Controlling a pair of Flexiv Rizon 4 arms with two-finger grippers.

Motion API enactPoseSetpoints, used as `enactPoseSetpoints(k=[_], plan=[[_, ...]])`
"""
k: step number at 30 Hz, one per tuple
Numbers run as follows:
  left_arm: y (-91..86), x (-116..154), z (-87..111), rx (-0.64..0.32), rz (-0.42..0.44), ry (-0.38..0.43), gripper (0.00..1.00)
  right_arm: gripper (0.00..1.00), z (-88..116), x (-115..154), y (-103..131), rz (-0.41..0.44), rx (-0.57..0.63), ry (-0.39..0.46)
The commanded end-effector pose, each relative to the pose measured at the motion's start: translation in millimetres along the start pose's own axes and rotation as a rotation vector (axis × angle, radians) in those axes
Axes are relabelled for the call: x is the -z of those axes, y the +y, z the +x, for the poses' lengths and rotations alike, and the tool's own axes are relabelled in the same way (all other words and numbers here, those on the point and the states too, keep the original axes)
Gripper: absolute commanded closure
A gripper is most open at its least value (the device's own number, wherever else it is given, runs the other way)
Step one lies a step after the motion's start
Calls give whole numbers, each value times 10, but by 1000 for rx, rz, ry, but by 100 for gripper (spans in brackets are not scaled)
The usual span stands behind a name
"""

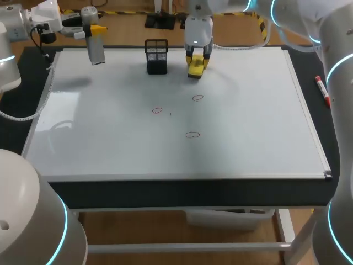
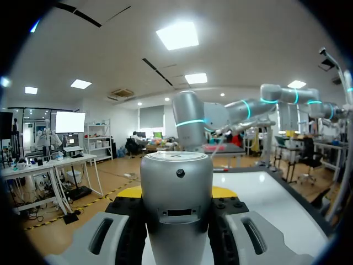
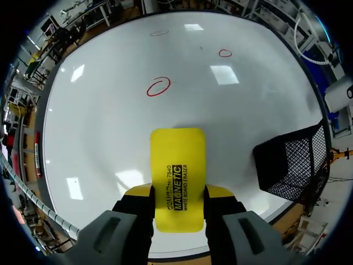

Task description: Pick up the inspection probe, press it on each red-marked spot on the whiteboard one by one, put down the probe, pick up the eraser, and wipe off all the red marks.

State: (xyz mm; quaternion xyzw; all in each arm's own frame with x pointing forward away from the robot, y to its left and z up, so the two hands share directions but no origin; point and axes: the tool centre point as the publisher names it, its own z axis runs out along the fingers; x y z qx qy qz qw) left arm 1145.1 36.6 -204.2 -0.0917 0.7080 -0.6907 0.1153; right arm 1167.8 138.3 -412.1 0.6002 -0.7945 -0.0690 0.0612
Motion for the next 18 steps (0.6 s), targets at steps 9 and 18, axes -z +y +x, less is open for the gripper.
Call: enactPoseSetpoints(k=[9, 18], plan=[[-17, -2, 16, -1, -1, -4, 100, 100, 302, 234, 33, -105, -94, 50], [-17, -2, 16, -1, -1, -4, 100, 100, 564, 321, 122, -48, -168, 40]])
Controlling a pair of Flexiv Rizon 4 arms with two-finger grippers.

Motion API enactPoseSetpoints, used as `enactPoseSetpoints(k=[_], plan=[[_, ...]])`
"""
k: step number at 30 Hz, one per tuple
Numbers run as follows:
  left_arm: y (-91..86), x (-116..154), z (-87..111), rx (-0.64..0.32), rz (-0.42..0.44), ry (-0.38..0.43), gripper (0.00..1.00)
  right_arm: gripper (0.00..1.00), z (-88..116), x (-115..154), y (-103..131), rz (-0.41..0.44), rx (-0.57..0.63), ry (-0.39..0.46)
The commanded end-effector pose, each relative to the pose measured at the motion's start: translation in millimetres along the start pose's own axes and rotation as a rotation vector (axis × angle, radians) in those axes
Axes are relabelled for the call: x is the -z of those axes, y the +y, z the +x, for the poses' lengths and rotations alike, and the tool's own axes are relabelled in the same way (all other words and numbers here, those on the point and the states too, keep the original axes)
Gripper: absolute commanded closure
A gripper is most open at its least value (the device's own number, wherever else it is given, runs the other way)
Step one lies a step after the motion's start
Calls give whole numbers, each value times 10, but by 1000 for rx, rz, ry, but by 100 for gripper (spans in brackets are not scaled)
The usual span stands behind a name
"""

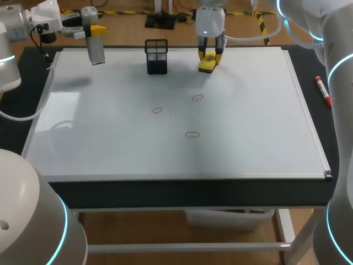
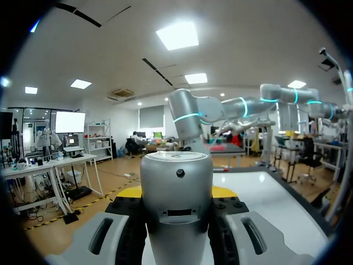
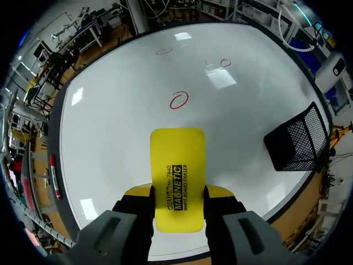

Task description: Pick up the inspection probe, press it on each red-marked spot on the whiteboard one by one, put down the probe, pick up the eraser, and wipe off all the red marks.

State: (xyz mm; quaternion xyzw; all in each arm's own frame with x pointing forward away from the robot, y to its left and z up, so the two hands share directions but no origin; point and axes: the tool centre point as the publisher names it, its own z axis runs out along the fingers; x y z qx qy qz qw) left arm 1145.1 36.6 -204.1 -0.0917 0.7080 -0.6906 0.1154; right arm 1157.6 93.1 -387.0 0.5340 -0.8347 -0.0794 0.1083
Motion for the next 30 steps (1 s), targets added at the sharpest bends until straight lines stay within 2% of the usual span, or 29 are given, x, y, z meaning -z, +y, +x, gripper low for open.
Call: enactPoseSetpoints(k=[1, 13, 30], plan=[[-17, -1, 16, -1, -1, -4, 100, 100, 146, 69, 96, 33, -19, -9], [-17, -1, 16, -1, -1, -4, 100, 100, 569, 92, 225, 81, -124, -18], [-17, -1, 16, -1, -1, -4, 100, 100, 1202, -21, 402, 149, -281, -13]])
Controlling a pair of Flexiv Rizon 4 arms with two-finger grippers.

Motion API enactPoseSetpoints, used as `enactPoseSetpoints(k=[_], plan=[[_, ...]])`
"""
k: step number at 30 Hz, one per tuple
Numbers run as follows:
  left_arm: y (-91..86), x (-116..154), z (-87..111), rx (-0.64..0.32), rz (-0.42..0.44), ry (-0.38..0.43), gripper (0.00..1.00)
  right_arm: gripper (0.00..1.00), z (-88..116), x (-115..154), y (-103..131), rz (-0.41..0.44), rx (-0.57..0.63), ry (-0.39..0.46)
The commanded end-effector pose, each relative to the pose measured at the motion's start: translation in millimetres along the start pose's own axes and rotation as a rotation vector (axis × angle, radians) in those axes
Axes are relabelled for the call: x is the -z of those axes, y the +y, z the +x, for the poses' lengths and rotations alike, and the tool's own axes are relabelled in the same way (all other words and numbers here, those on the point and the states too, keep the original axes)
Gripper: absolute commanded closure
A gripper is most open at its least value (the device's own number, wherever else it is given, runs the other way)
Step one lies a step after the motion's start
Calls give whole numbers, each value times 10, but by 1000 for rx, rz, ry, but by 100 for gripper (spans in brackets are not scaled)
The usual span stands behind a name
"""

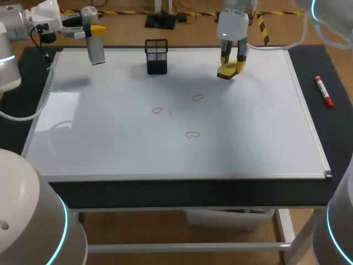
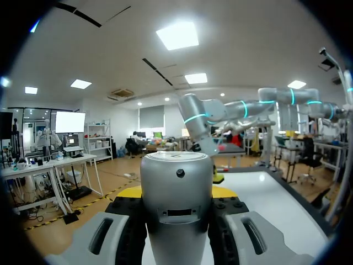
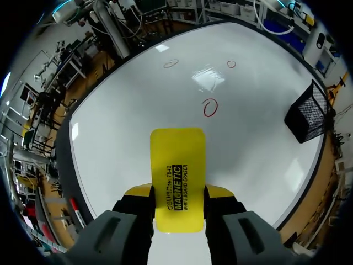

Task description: Pick up the inspection probe, press it on each red-marked spot on the whiteboard one by one, put down the probe, pick up the eraser, and wipe off all the red marks.

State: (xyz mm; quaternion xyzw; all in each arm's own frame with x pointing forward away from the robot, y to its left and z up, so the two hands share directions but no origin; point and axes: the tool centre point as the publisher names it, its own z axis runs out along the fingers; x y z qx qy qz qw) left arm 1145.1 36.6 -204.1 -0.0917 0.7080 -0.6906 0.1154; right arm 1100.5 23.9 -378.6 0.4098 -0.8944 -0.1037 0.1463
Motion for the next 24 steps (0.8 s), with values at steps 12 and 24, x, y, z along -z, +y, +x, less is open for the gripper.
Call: enactPoseSetpoints(k=[12, 24], plan=[[-17, -1, 16, -1, -1, -4, 100, 100, 725, -3, 51, 295, -84, -42], [-17, -1, 16, -1, -1, -4, 100, 100, 911, -59, -8, 296, -137, -65]])
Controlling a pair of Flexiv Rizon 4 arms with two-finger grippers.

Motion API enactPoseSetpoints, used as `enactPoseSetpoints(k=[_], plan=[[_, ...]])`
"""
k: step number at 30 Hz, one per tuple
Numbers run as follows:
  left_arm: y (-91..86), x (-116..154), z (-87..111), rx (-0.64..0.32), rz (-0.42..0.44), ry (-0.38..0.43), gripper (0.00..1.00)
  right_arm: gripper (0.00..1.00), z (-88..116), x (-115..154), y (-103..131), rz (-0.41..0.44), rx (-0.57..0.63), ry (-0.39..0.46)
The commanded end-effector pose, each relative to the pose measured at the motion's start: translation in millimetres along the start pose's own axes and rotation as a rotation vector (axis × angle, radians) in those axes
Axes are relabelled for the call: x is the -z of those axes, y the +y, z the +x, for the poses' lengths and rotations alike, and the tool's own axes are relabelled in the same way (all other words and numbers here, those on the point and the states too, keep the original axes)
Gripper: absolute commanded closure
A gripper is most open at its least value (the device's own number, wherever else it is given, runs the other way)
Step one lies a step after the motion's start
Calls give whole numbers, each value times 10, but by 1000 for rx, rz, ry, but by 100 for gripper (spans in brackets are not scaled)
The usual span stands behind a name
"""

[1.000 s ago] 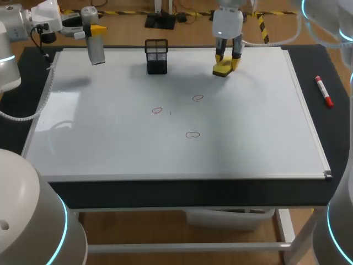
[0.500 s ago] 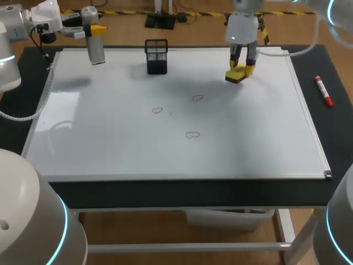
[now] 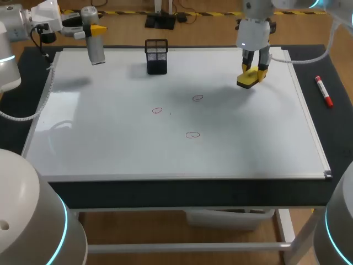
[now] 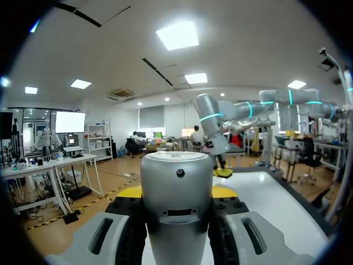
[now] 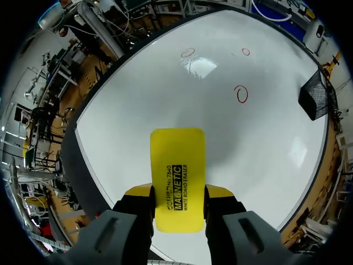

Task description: Pick up the inspection probe, press it on each red-marked spot on the whiteboard one by one, put down the probe, pick up the eraser, and wipe off all the red marks.

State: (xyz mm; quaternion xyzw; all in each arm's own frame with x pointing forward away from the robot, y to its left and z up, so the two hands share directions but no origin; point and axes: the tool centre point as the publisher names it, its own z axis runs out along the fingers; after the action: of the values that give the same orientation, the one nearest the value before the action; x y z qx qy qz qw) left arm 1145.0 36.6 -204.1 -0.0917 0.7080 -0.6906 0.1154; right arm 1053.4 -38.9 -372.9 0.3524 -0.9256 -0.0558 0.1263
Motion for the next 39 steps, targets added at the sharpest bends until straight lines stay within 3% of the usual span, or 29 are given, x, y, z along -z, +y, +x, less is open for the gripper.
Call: enactPoseSetpoints(k=[1, 13, 39], plan=[[-17, -1, 16, -1, -1, -4, 100, 100, 140, 12, 18, 197, -5, -64], [-17, -1, 16, -1, -1, -4, 100, 100, 137, -1, -103, 149, -22, -120], [-17, -1, 16, -1, -1, -4, 100, 100, 101, 35, -179, 98, -8, -89]])
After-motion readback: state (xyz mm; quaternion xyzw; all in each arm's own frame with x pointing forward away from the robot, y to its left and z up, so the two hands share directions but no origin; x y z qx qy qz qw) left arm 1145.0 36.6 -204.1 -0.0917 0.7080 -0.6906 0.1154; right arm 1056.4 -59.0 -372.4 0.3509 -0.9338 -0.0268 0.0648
